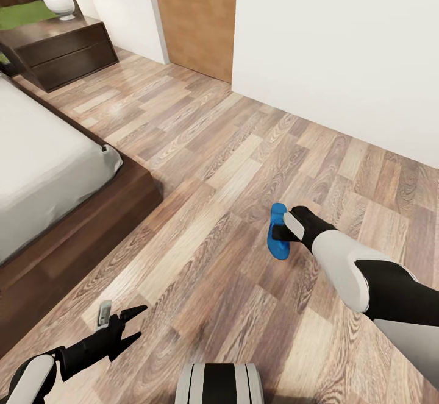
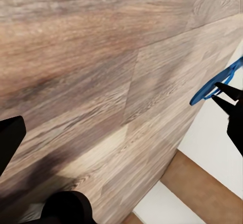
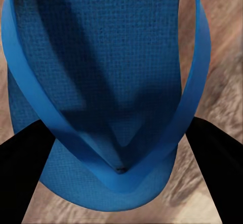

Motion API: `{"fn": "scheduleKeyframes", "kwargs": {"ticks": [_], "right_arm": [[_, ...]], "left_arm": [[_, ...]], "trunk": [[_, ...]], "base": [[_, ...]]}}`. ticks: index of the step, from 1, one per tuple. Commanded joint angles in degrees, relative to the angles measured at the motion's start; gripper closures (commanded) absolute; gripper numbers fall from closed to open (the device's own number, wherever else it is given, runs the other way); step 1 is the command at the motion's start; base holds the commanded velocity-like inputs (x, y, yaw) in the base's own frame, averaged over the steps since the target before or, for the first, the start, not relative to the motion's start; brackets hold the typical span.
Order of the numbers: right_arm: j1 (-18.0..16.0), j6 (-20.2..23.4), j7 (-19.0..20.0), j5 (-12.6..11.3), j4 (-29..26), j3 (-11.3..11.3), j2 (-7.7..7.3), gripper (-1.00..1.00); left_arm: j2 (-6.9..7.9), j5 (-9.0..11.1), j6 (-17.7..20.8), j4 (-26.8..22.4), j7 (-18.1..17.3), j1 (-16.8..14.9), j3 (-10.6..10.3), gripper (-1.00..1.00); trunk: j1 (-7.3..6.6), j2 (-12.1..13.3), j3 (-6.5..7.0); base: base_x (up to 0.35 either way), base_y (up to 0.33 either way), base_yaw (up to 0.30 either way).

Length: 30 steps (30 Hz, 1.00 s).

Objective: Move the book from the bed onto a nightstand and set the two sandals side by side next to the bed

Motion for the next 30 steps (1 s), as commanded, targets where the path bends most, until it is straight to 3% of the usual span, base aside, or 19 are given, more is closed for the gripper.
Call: {"fn": "scheduleKeyframes", "kwargs": {"ticks": [1,14,20,30], "right_arm": [[0.00,-0.23,-0.52,-0.64,0.37,-0.20,0.01,1.00],[0.68,-7.28,-0.08,-0.72,9.09,-0.27,-0.34,1.00],[2.46,-8.72,0.02,-0.73,10.14,-0.26,-0.24,1.00],[7.57,-10.10,0.32,-0.86,10.26,-0.40,-1.05,1.00]], "left_arm": [[-0.01,-0.55,0.23,0.06,-0.53,-0.03,0.10,-1.00],[-0.05,-1.59,0.21,0.78,-0.41,-0.03,0.06,-1.00],[-0.09,-3.35,0.13,1.71,-0.42,-0.03,0.10,-1.00],[0.01,-3.94,0.12,2.47,-0.43,-0.03,0.10,-1.00]], "trunk": [[-0.03,0.00,0.19],[-0.37,0.18,3.07],[-0.52,0.26,4.40],[-0.78,0.39,6.62]], "base": [[0.000,0.000,0.000],[0.000,0.000,0.000],[0.000,0.000,0.000],[0.000,0.000,0.000]]}}
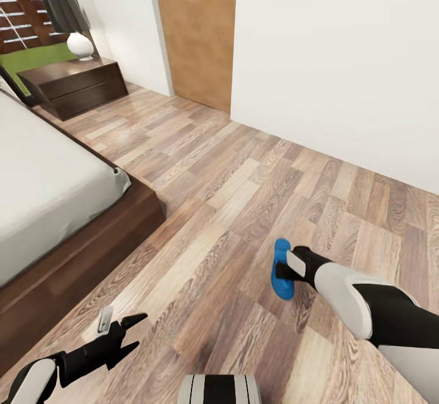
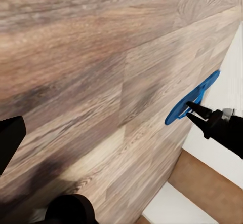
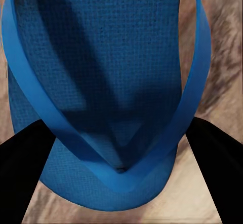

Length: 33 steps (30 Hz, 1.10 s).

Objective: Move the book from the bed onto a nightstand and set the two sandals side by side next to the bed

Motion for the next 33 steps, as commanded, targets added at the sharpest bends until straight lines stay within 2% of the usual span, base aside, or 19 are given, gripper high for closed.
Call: {"fn": "scheduleKeyframes", "kwargs": {"ticks": [1,5,6,9,13,18,24,25,27,31,33], "right_arm": [[0.40,-0.39,-0.35,-0.67,0.07,-0.26,-0.14,1.00],[2.54,-1.73,1.18,-0.80,0.09,-0.33,-1.89,1.00],[3.37,-2.05,2.76,-1.02,0.09,-0.34,-2.65,1.00],[5.16,-2.48,6.94,-1.46,0.08,-0.36,-3.59,1.00],[7.24,-2.97,10.88,-1.68,0.08,-0.37,-4.16,1.00],[9.71,-5.30,13.19,-1.78,0.08,-0.40,-4.91,1.00],[11.50,-8.20,21.65,-2.13,0.14,-0.45,-7.46,1.00],[12.44,-9.19,26.15,-2.17,0.14,-0.46,-8.83,1.00],[12.91,-9.50,28.17,-2.25,0.15,-0.46,-9.43,1.00],[14.23,-9.96,32.12,-3.94,0.16,-0.51,-11.02,1.00],[15.28,-9.99,33.23,-7.01,0.13,-0.53,-11.60,1.00]], "left_arm": [[0.00,-0.56,0.24,0.05,-0.55,-0.03,0.10,-1.00],[0.19,-0.62,0.24,0.14,-0.52,-0.03,0.10,-1.00],[0.29,-0.62,0.24,0.24,-0.52,-0.03,0.10,-1.00],[0.46,-0.62,0.20,0.72,-0.51,-0.03,0.10,-1.00],[0.61,-0.62,0.16,1.40,-0.51,-0.03,0.10,-1.00],[0.67,-0.68,0.15,1.61,-0.51,-0.03,0.10,-1.00],[0.62,-0.63,-0.22,1.65,-0.48,-0.03,0.03,-1.00],[0.62,-0.67,-0.42,1.68,-0.44,-0.03,0.02,-1.00],[0.65,-0.68,-0.47,1.70,-0.45,-0.03,0.02,-1.00],[0.68,-0.70,-0.53,1.77,-0.46,-0.03,0.01,-1.00],[0.65,-0.70,-0.54,1.81,-0.44,-0.03,0.01,-1.00]], "trunk": [[-0.04,0.00,0.19],[-0.14,0.05,1.08],[-0.16,0.07,1.30],[-0.24,0.11,1.96],[-0.34,0.16,2.85],[-0.47,0.23,3.96],[-0.63,0.31,5.29],[-0.65,0.32,5.51],[-0.71,0.35,5.95],[-0.81,0.40,6.84],[-0.86,0.43,7.28]], "base": [[0.000,0.000,0.000],[0.000,0.000,0.000],[0.000,0.000,0.000],[0.000,0.000,0.000],[0.000,0.000,0.000],[0.000,0.000,0.000],[0.000,0.000,0.000],[0.000,0.000,0.000],[0.000,0.000,0.000],[0.000,0.000,0.000],[0.000,0.000,0.000]]}}
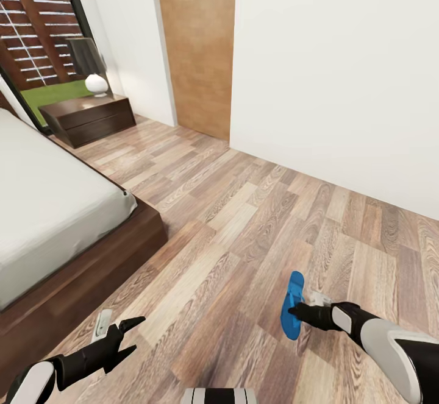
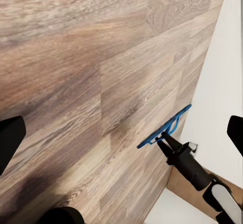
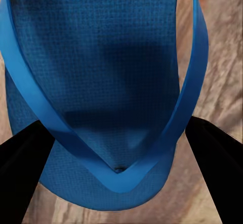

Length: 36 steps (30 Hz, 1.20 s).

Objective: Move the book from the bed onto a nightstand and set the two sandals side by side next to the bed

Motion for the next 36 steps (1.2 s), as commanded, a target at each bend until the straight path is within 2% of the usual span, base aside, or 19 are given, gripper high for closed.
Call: {"fn": "scheduleKeyframes", "kwargs": {"ticks": [1,2,5,9,36], "right_arm": [[0.11,0.24,0.28,-1.25,0.11,-0.24,-0.12,1.00],[0.35,0.30,0.42,-2.77,0.11,-0.23,-0.24,1.00],[0.60,0.44,0.52,-4.64,0.11,-0.15,-0.28,1.00],[0.73,0.42,0.62,-5.69,0.14,-0.10,-0.10,1.00],[0.94,0.11,0.59,-6.17,0.16,-0.08,0.41,1.00]], "left_arm": [[-0.03,-0.53,0.24,0.02,-0.51,-0.03,0.11,-1.00],[-0.03,-0.53,0.24,0.05,-0.51,-0.03,0.11,-1.00],[-0.07,-0.55,0.20,0.32,-0.50,-0.03,0.12,-1.00],[-0.05,-0.60,0.03,1.76,-0.56,-0.03,0.29,-1.00],[-0.32,-0.45,-0.08,2.78,-0.59,-0.03,0.03,-1.00]], "trunk": [[-0.04,0.00,0.19],[-0.06,0.01,0.41],[-0.14,0.05,1.07],[-0.24,0.11,1.96],[-0.94,0.47,7.94]], "base": [[0.000,0.000,0.000],[0.000,0.000,0.000],[0.000,0.000,0.000],[0.000,0.000,0.000],[0.000,0.000,0.000]]}}
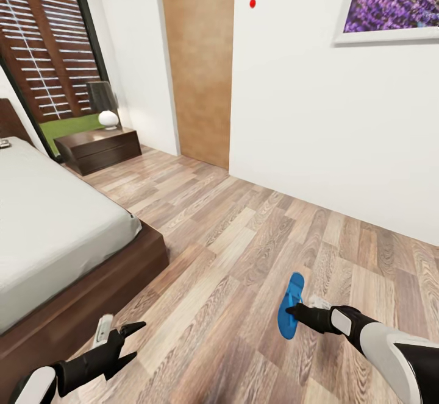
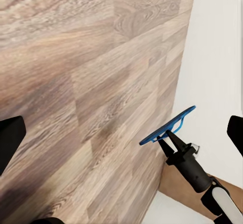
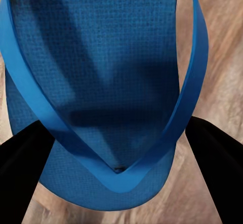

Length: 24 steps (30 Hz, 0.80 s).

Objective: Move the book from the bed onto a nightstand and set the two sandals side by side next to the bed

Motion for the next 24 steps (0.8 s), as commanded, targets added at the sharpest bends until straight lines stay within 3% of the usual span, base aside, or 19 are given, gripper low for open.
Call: {"fn": "scheduleKeyframes", "kwargs": {"ticks": [1,5,13,24], "right_arm": [[-0.06,0.22,0.16,-0.33,0.15,-0.16,-0.02,1.00],[-0.06,0.21,0.19,-0.31,0.15,-0.16,0.00,1.00],[-0.06,0.21,0.24,-0.37,0.15,-0.16,0.67,1.00],[-0.06,0.21,0.08,-0.39,0.15,-0.16,0.87,1.00]], "left_arm": [[-0.02,-0.53,0.24,0.01,-0.49,-0.04,0.11,-1.00],[-0.16,-0.54,0.23,0.00,-0.43,-0.04,0.02,-1.00],[-0.26,-0.60,0.15,0.00,-0.41,-0.04,-2.30,-1.00],[-0.38,-0.60,0.13,0.00,-0.41,-0.04,-2.70,-1.00]], "trunk": [[-0.04,0.00,0.18],[-0.14,0.05,1.06],[-0.34,0.16,2.84],[-0.63,0.30,5.27]], "base": [[0.000,0.000,0.000],[0.000,0.000,0.000],[0.000,0.000,0.000],[0.000,0.000,0.000]]}}
